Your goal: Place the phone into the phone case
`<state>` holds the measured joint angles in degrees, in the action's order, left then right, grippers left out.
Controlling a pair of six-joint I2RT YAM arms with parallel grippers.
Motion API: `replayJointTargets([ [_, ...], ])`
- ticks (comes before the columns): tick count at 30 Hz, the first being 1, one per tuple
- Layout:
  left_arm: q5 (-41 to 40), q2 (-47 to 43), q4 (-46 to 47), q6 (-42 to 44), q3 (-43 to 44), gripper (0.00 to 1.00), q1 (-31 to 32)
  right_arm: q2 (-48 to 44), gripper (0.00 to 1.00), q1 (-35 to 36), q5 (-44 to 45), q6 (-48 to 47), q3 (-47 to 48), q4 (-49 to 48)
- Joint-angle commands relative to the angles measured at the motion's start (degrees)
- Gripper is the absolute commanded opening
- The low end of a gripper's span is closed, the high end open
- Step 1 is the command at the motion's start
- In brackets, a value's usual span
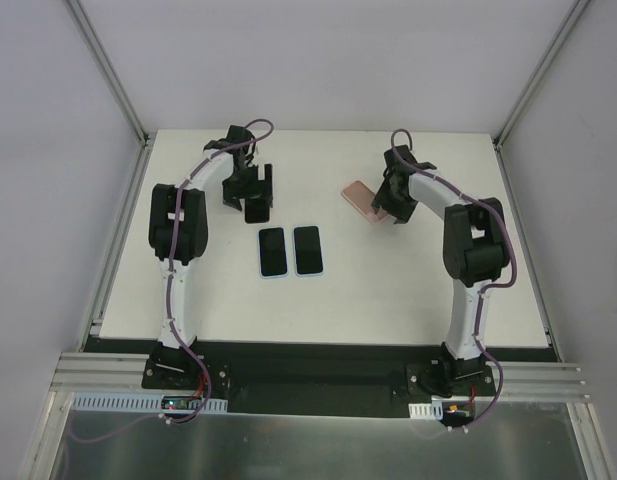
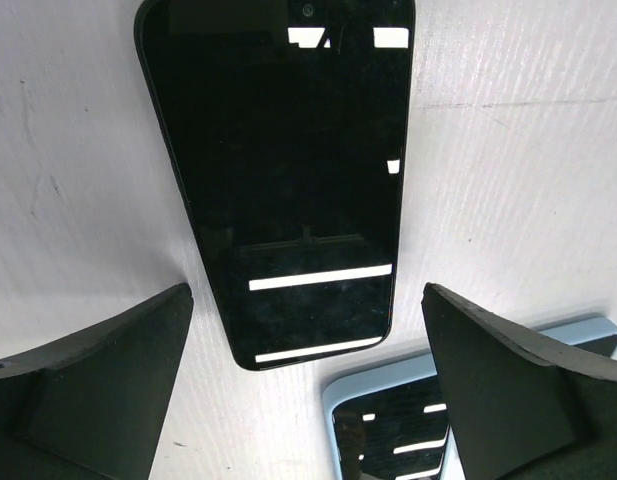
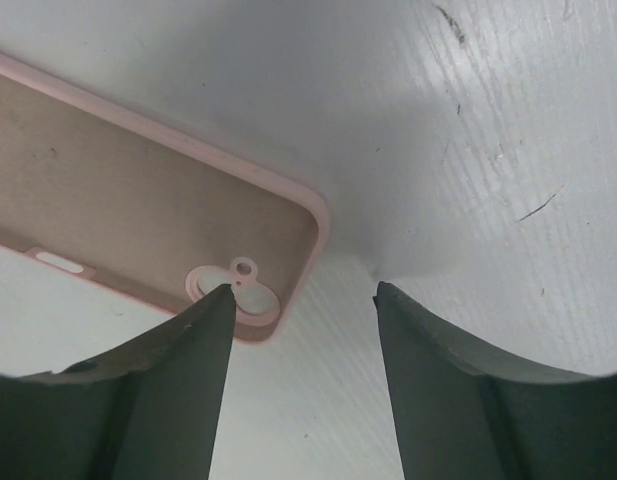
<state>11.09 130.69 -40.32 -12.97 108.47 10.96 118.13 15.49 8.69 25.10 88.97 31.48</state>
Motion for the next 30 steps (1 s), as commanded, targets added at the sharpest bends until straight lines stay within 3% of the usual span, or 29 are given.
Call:
replayJointTargets([
  [1, -4.0, 0.7, -0.8, -2.1, 0.6, 0.98, 1.2, 1.6, 0.59, 1.6, 5.6, 1.6, 2.3, 4.4],
  [5, -5.2, 1.0, -0.8, -1.9, 0.8, 0.99, 2.0, 2.3, 0.44, 1.7, 7.1, 0.9, 2.1, 5.3],
  [9, -5.9, 1.4, -0.9, -1.4, 0.9, 0.99, 3.2, 1.3, 0.14, 1.4, 5.3, -1.6, 0.2, 3.0],
  [12, -6.7, 2.1, -1.0, -1.4, 1.2, 0.99, 3.7, 1.0, 0.01, 1.0, 3.2, -7.1, -0.2, 2.3],
  [17, -7.9, 1.9, -1.0, -1.3, 0.3, 0.92, 3.9, -4.4, 0.01, -1.1, -8.1, -20.8, -5.5, -3.4],
  [18, -7.7, 2.3, -0.9, -1.2, 0.2, 0.90, 3.9, -5.3, 0.01, -1.2, -10.0, -28.7, -7.6, -3.9],
  [24, -7.8, 3.0, -0.9, -0.5, -0.4, 0.73, 3.9, -9.2, 0.01, -1.2, -11.2, -47.8, -9.8, 2.5],
  [30, -9.2, 2.7, -1.0, -0.2, -1.6, 0.66, 3.9, -17.0, 0.02, -0.6, -14.7, -62.3, -18.3, 2.2],
])
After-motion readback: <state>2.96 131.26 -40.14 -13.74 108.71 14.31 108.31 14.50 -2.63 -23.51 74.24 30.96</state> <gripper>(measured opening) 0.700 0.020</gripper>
